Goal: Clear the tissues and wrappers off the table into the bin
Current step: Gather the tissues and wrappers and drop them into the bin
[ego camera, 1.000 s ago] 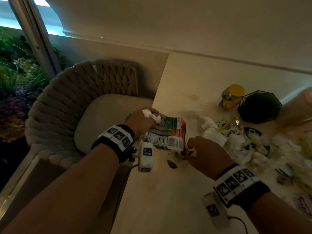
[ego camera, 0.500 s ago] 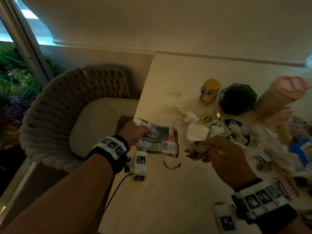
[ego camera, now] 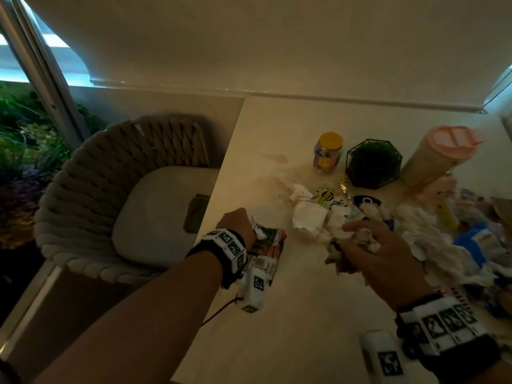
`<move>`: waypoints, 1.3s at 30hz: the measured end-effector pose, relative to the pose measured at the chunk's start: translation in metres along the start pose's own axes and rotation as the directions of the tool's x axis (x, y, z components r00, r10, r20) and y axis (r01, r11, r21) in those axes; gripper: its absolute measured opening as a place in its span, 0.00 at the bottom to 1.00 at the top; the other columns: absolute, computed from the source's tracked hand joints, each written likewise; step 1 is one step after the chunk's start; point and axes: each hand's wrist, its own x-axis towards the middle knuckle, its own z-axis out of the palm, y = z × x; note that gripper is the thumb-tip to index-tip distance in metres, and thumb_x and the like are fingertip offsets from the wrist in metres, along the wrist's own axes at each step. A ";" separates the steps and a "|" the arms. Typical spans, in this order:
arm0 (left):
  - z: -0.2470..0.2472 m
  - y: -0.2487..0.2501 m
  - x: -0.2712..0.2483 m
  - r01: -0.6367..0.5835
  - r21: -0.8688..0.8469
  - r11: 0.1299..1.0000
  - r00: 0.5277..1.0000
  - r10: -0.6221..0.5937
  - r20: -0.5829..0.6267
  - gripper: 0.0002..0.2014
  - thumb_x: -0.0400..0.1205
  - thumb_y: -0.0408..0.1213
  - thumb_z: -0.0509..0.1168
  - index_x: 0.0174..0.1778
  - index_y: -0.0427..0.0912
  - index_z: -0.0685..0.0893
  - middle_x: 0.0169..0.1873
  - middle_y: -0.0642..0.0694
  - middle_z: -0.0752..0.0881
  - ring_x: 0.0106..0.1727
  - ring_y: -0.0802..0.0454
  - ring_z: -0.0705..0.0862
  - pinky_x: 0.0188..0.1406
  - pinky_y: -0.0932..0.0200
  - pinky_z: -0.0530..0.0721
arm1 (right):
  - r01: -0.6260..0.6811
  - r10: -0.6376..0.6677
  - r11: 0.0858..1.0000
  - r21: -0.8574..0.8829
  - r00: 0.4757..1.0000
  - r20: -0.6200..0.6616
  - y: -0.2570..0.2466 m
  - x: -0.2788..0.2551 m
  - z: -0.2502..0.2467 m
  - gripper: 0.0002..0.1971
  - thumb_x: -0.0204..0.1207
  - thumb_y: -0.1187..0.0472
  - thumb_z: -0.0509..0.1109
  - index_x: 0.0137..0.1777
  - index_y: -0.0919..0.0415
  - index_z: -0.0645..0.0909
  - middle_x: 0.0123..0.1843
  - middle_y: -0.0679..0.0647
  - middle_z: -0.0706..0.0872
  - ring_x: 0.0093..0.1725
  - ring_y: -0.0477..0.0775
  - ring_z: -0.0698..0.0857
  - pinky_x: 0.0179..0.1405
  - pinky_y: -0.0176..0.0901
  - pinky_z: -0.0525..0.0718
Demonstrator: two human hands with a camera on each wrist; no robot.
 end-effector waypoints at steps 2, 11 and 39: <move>-0.004 -0.002 0.003 0.004 -0.091 0.996 0.999 0.001 0.050 0.16 0.80 0.49 0.67 0.48 0.37 0.83 0.49 0.38 0.85 0.49 0.39 0.84 0.48 0.52 0.83 | -0.027 0.023 0.997 0.076 0.999 0.047 -0.001 0.004 0.001 0.04 0.75 0.65 0.72 0.45 0.56 0.85 0.38 0.59 0.89 0.34 0.59 0.90 0.28 0.47 0.87; -0.072 -0.096 -0.040 0.150 -0.814 0.561 0.988 -0.121 0.099 0.15 0.78 0.41 0.73 0.53 0.32 0.85 0.46 0.35 0.89 0.48 0.36 0.88 0.46 0.45 0.90 | 0.005 -0.044 0.988 0.155 0.968 0.245 -0.047 0.032 0.067 0.14 0.76 0.62 0.72 0.43 0.73 0.73 0.35 0.75 0.78 0.27 0.63 0.76 0.21 0.48 0.74; 0.183 -0.650 -0.070 0.620 -0.449 0.644 0.663 -0.735 -0.139 0.13 0.76 0.40 0.69 0.56 0.51 0.78 0.56 0.49 0.79 0.59 0.46 0.80 0.56 0.51 0.75 | 0.735 0.175 0.610 -0.296 0.239 0.955 0.047 -0.085 0.713 0.20 0.77 0.68 0.64 0.67 0.54 0.79 0.65 0.54 0.76 0.56 0.49 0.75 0.48 0.28 0.67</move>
